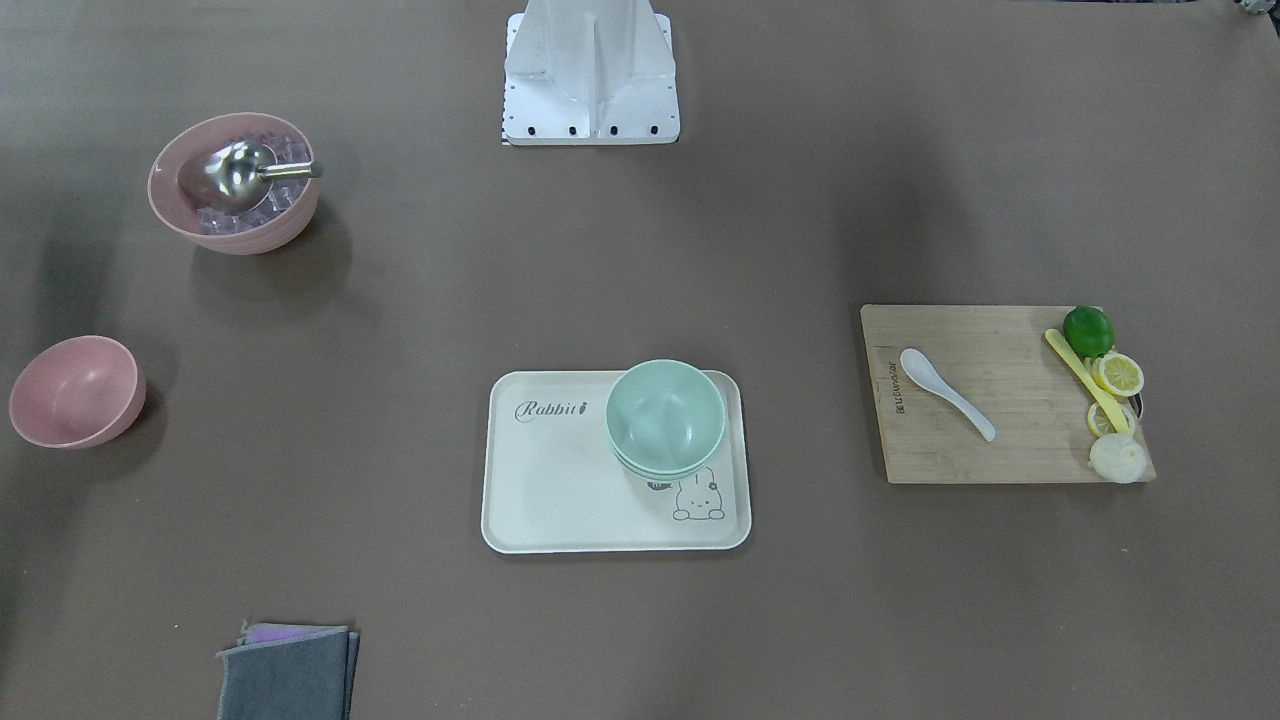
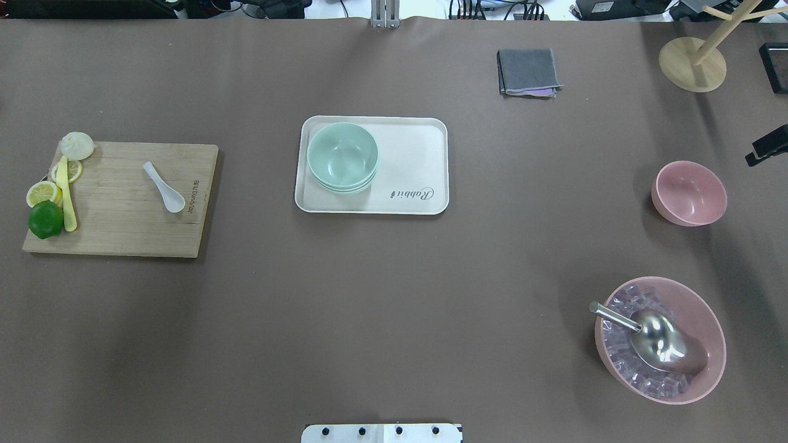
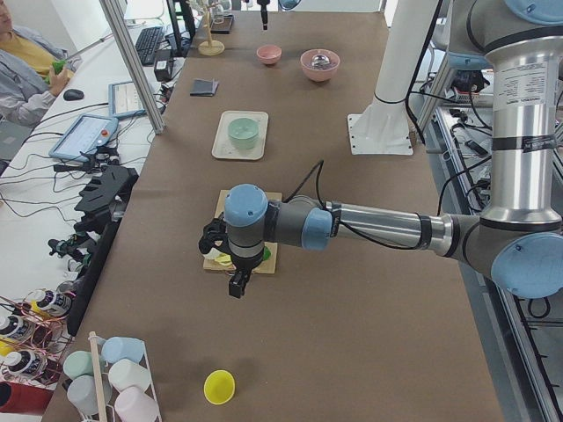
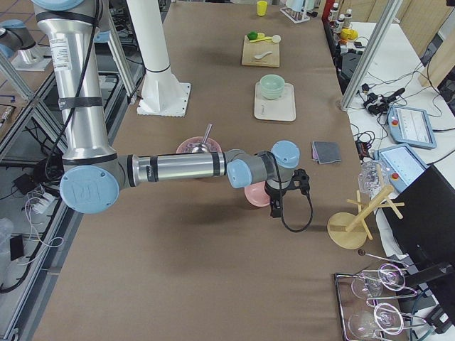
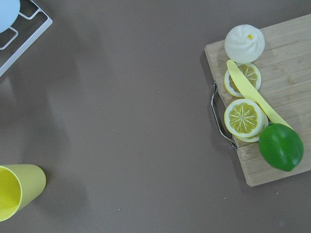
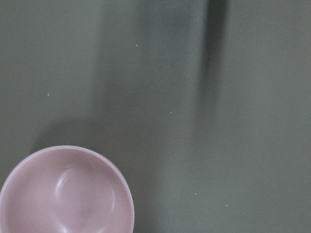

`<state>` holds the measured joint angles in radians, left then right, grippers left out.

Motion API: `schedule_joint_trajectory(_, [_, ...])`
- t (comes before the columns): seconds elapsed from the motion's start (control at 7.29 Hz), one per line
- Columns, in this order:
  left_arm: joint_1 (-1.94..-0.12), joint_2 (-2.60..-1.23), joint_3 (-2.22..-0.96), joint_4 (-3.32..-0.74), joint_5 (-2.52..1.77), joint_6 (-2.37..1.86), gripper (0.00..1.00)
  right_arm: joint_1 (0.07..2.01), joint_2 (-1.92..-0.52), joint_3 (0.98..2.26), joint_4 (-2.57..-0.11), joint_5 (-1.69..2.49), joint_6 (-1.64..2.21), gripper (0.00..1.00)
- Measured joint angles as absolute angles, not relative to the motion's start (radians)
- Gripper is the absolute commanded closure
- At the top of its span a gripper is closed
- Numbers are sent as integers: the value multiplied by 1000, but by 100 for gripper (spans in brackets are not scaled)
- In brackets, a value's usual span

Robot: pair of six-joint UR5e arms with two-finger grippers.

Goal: Stack pink bowl on green and place spoon
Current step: 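Reach the right gripper down and grasp the pink bowl rim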

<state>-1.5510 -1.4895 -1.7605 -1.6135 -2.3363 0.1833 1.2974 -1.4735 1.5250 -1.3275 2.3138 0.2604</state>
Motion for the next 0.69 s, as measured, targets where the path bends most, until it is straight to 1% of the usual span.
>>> schedule_joint_trajectory(0.27, [-1551, -1490, -1762, -1614, -2336, 179, 2, 1221, -1469, 1482, -1234, 2289, 355, 26])
schedule_joint_trajectory(0.41, [-1551, -1491, -1764, -1614, -2336, 177, 2, 1192, -1469, 1475, -1222, 2280, 376, 47])
schedule_joint_trajectory(0.69, [-1551, -1491, -1766, -1614, -2336, 177, 2, 1164, -1471, 1473, -1215, 2275, 386, 57])
